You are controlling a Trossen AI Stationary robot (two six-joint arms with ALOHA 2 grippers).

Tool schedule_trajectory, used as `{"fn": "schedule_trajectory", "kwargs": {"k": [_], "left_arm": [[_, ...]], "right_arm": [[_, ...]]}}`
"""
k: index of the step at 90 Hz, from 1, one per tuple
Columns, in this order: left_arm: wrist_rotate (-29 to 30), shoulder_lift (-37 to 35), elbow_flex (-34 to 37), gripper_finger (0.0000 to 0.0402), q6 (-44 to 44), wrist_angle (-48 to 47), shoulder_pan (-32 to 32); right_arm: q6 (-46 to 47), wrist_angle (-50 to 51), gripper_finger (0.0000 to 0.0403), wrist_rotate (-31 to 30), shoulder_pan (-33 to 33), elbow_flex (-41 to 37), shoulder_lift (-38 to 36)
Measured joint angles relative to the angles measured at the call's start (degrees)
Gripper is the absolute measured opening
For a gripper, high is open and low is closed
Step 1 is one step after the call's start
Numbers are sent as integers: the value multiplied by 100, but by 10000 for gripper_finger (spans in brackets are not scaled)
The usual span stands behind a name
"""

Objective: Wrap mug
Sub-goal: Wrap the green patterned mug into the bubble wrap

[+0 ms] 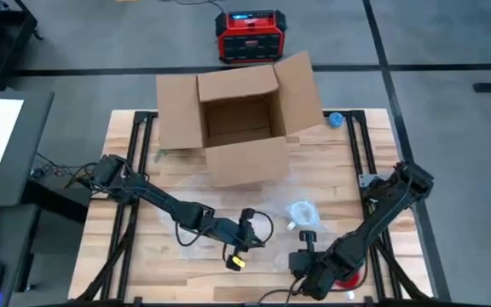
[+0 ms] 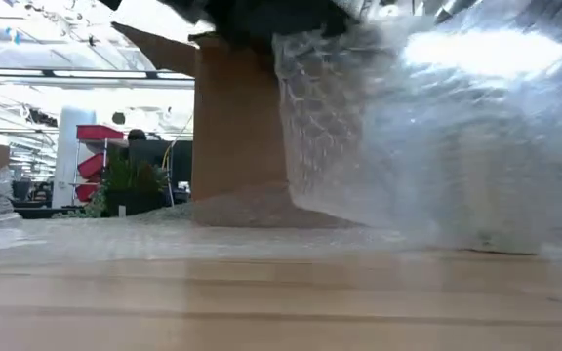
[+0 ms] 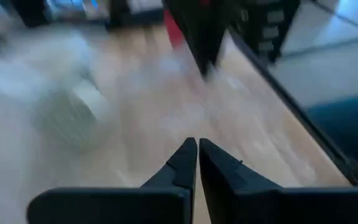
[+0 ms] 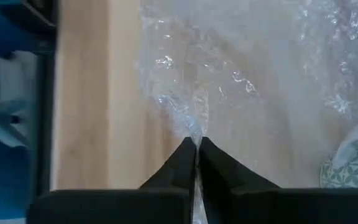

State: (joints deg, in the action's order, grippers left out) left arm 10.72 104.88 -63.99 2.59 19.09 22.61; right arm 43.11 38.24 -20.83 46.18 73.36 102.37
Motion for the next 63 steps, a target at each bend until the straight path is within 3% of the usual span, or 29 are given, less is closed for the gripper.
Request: {"fn": "schedule_trajectory", "kwargs": {"k": [9,30,44,56,63], "left_arm": [[46,0,-43,0,577,576,-150],[-461,656,-941,0,1036,341,-521],[-470,1392,-1818,0,964,-388,-560],[-463,1637,-2295,0,921,-1339,-494],[-455,1632,-2350,7,766,-1434,-428]], "right_arm": [[39,-29,0,12,117,-2,19],[-4,-105,0,-36,211,-2,11],[-3,-101,0,-56,208,0,2],[92,-114,0,-82,300,0,2],[103,-119,0,-119,341,2,2]]}}
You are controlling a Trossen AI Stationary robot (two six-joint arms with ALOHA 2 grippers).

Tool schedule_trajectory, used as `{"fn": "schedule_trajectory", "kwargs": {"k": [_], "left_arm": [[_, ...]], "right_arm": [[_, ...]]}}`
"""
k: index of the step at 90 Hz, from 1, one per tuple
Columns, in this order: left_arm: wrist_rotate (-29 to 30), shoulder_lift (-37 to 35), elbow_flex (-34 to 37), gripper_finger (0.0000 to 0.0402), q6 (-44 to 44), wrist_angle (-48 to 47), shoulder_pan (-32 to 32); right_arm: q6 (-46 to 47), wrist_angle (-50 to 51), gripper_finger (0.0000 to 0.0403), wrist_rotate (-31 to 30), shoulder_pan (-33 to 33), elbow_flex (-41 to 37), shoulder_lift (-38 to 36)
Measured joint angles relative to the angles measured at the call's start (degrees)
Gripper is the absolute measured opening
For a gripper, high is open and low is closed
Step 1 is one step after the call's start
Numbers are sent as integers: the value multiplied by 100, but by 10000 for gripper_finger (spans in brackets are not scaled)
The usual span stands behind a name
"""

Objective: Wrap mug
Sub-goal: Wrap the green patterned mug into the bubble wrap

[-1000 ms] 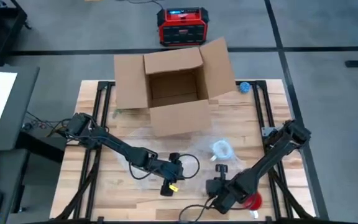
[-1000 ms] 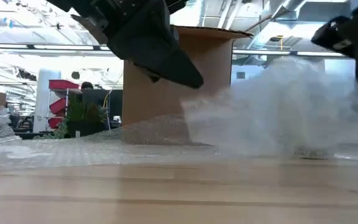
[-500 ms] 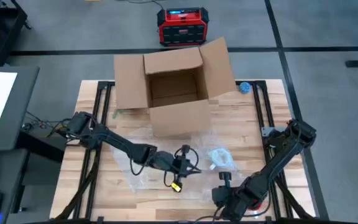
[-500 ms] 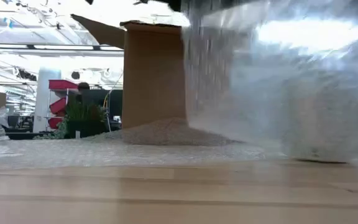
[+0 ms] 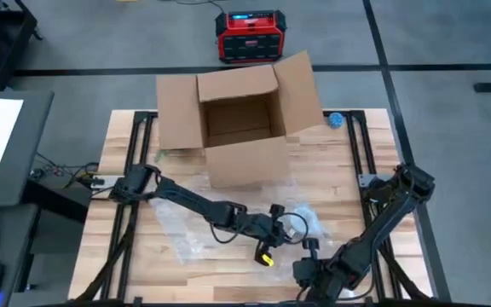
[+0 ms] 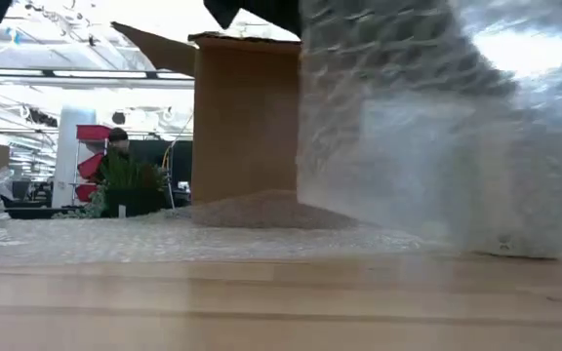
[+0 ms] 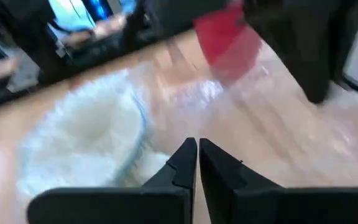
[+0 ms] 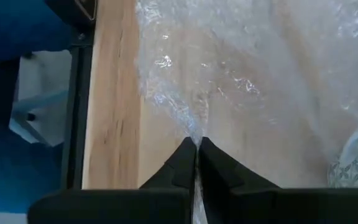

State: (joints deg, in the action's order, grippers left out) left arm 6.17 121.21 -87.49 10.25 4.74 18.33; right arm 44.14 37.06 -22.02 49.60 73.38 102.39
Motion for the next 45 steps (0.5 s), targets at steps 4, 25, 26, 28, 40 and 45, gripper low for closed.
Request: {"fn": "schedule_trajectory", "kwargs": {"k": [4,25,26,28,40,45], "left_arm": [[67,-12,-13,16,-29,2,36],[821,52,-13,92,-478,-95,128],[829,58,-13,95,-522,-95,128],[854,71,-11,101,-581,-119,129],[901,193,-11,122,-971,-5,126],[1054,230,-13,124,-1098,14,126]], "right_arm": [[0,-6,0,-30,37,0,0],[92,-24,0,-61,77,0,2],[92,-24,0,-61,77,0,2],[92,-23,0,-61,77,1,2],[90,-24,0,-61,53,2,2],[90,-30,0,-61,53,2,2]]}}
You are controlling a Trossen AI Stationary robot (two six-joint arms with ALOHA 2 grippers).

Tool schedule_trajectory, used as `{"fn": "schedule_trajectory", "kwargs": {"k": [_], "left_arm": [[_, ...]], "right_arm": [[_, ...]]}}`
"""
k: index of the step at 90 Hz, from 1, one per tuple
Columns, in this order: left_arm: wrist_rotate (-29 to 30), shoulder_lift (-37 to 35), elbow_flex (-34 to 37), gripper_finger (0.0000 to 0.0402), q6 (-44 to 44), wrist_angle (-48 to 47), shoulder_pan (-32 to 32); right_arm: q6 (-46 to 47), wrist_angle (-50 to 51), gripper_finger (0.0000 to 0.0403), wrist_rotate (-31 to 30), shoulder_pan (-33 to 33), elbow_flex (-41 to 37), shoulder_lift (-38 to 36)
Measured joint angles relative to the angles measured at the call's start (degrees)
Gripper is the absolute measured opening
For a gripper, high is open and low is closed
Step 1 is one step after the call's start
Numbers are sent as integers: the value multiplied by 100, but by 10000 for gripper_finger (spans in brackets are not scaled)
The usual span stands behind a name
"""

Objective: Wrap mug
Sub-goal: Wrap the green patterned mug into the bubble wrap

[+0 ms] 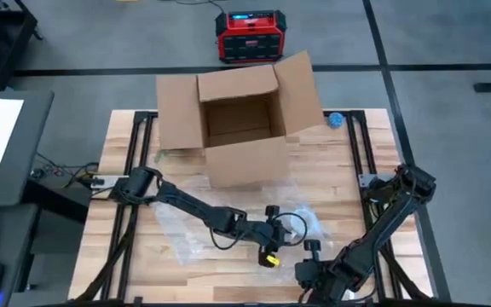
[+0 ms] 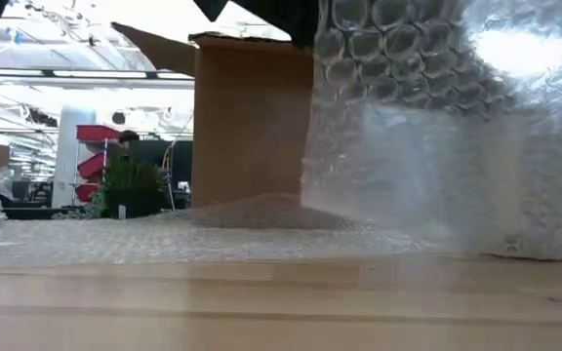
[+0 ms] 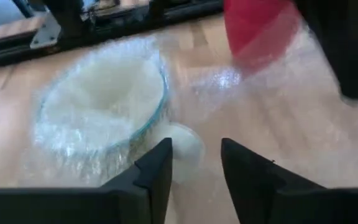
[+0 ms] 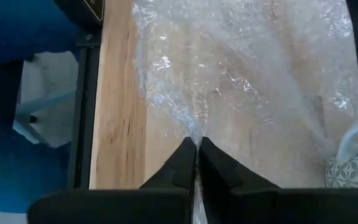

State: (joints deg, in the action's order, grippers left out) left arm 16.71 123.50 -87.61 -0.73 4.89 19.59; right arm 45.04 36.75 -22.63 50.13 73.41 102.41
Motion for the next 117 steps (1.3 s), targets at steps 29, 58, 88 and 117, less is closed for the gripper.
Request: {"fn": "schedule_trajectory", "kwargs": {"k": [29,58,88,117], "left_arm": [[458,301,15,125,-638,330,-35],[993,291,13,125,-763,356,-44],[1082,289,85,125,-1633,146,273],[1171,304,83,136,-2175,514,409]], "right_arm": [[11,-19,0,0,-35,2,2],[-4,-62,0,-5,-35,2,2],[0,-168,0,-154,-20,2,4],[-39,-173,0,-280,17,2,4]]}}
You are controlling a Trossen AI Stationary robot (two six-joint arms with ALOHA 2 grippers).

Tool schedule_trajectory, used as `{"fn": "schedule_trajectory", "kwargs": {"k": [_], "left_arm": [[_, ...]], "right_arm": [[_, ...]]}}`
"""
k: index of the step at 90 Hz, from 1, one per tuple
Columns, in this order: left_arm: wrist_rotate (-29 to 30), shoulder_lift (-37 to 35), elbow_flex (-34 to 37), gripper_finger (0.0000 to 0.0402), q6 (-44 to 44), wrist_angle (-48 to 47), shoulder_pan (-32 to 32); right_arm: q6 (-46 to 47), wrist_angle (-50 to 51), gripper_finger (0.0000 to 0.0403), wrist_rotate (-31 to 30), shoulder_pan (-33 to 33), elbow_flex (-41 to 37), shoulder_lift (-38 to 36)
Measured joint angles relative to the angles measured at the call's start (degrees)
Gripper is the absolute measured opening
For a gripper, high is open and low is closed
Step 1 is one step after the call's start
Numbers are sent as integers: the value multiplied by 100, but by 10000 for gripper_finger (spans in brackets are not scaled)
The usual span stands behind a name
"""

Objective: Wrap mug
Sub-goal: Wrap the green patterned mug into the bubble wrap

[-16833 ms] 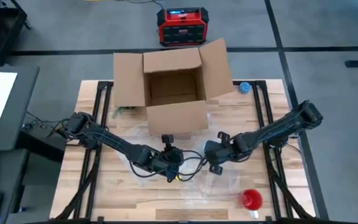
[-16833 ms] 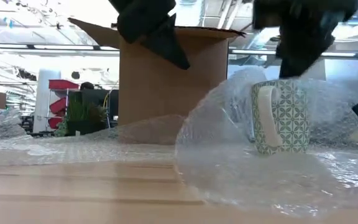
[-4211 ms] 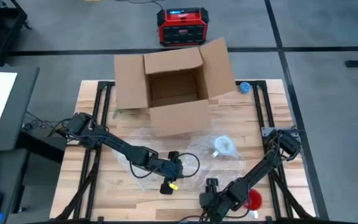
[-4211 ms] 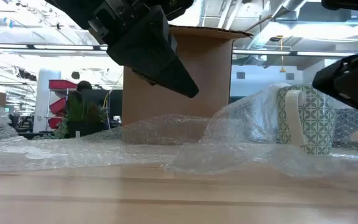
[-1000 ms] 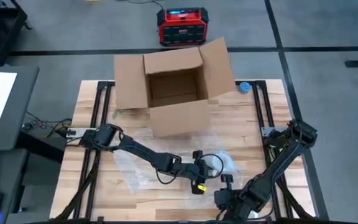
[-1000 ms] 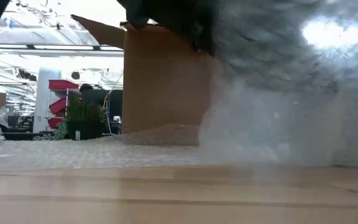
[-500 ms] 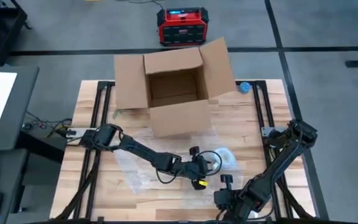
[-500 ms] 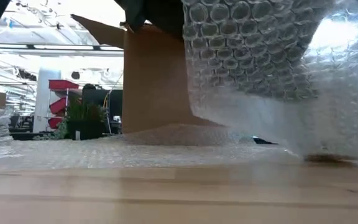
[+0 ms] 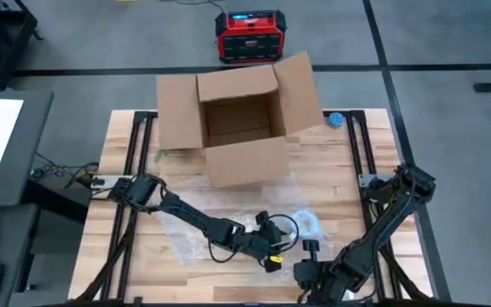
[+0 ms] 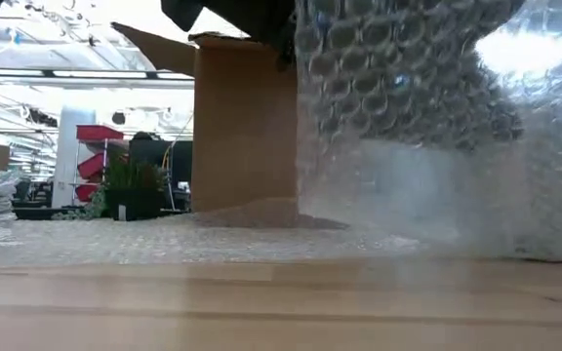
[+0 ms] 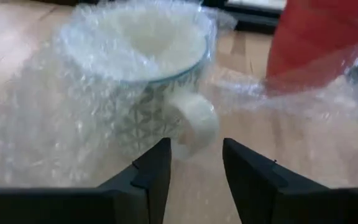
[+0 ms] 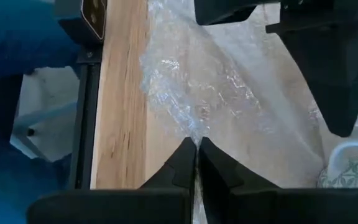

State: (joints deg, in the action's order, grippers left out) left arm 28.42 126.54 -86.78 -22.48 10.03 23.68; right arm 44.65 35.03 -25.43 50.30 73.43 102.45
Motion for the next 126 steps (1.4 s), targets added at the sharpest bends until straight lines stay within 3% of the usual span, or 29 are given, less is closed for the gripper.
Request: {"fn": "schedule_trajectory", "kwargs": {"k": [27,57,126], "left_arm": [[52,4,0,184,-137,161,-127],[668,4,-2,186,80,73,-177],[870,11,-2,68,574,-706,-236]], "right_arm": [[-5,0,0,-2,-2,0,0],[-7,-30,0,-13,-2,0,0],[103,-38,0,-332,142,0,0]]}}
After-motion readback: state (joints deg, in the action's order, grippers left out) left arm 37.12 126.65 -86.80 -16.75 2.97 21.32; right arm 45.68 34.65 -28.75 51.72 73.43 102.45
